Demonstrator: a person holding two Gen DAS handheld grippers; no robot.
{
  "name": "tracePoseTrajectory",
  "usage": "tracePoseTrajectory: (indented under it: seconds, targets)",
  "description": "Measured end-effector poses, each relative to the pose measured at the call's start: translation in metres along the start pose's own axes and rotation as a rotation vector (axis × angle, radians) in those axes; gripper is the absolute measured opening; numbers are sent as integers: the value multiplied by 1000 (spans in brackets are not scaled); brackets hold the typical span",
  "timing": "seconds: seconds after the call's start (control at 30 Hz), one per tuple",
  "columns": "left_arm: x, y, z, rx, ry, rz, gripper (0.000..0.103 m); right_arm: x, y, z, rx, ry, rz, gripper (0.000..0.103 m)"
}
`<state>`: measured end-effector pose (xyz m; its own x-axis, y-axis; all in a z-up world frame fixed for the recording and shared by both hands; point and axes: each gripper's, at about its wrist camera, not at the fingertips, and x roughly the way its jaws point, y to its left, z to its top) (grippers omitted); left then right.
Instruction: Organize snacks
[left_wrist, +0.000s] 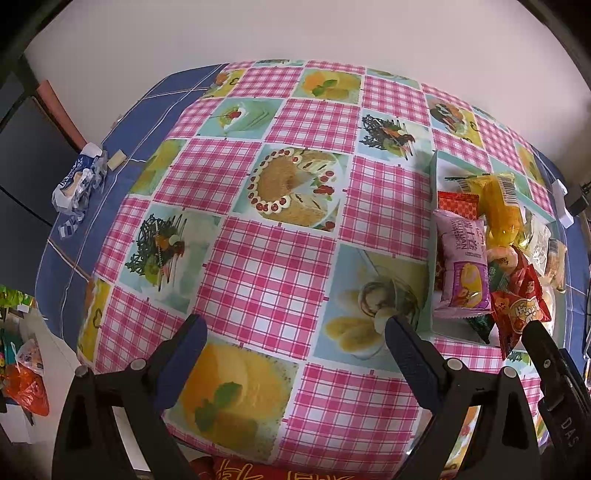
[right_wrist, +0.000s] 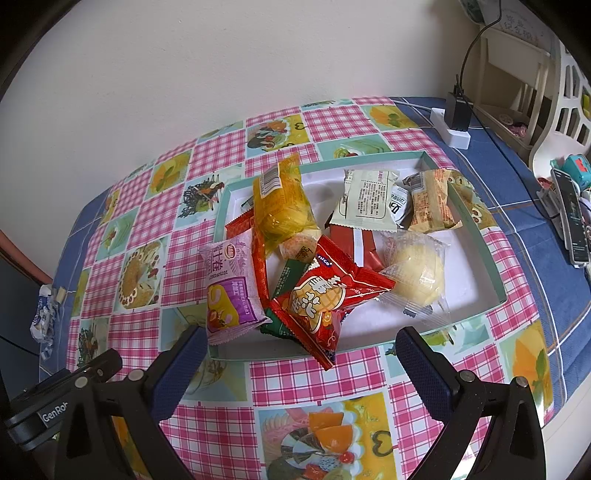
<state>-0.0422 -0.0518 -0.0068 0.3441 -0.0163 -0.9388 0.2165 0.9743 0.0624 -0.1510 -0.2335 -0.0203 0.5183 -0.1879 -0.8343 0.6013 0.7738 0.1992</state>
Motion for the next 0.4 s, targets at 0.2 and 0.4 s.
tracePoseTrajectory:
  seconds: [0.2,0.4]
  targets:
    - [0,1,0,-2,1,-1,97,0,0,0,1,0,0,103]
    - [-8,0,0,-9,-41,-13,97,0,0,0,0,0,1,103]
